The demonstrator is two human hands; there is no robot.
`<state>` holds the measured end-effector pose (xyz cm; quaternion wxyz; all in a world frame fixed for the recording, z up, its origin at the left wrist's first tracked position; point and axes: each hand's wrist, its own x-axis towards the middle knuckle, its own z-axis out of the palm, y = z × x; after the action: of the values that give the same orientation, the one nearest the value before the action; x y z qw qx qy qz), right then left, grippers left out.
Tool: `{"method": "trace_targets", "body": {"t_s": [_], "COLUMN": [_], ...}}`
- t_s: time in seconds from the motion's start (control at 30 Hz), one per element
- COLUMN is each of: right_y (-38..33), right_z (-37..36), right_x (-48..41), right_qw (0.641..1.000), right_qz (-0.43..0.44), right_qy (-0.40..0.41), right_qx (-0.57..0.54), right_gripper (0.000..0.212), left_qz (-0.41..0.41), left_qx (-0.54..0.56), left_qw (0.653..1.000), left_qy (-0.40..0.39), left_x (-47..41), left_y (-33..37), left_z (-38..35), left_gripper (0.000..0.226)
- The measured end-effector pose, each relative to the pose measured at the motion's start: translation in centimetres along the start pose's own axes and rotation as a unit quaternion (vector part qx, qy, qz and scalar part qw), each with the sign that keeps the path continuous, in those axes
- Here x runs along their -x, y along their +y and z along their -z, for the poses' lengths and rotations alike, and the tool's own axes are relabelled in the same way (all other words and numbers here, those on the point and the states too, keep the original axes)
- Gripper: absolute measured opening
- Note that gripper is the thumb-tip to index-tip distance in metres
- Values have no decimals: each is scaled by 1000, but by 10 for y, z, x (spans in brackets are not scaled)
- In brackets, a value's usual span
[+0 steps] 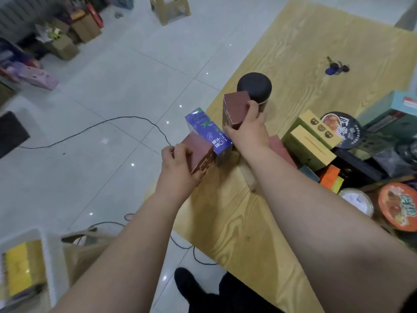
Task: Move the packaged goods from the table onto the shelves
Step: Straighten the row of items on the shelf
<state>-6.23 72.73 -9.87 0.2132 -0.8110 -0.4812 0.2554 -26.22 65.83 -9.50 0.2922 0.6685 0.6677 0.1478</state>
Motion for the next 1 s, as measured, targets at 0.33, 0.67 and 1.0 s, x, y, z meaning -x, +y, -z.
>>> {"method": "trace_targets", "body": {"t_s": [0.33, 0.67, 1.0], "right_y": [9, -9, -11], "right_z": [26, 72, 12], "right_x": [40, 89, 139], "right_qw": [955, 922, 884], "right_qz": [206, 128, -39], "right_qy": [138, -77, -278], "right_qx": [-165, -358, -374], "right_gripper": [67, 71, 30], "left_qz": [105, 155, 267], "left_qx": [244, 571, 534], "left_qw": [962, 802, 796], "left_qy": [63, 86, 99], "left_x": [8, 28, 106], "left_y": [-5, -21, -41], "left_z": [11, 64, 74], "left_gripper": [72, 66, 36]}}
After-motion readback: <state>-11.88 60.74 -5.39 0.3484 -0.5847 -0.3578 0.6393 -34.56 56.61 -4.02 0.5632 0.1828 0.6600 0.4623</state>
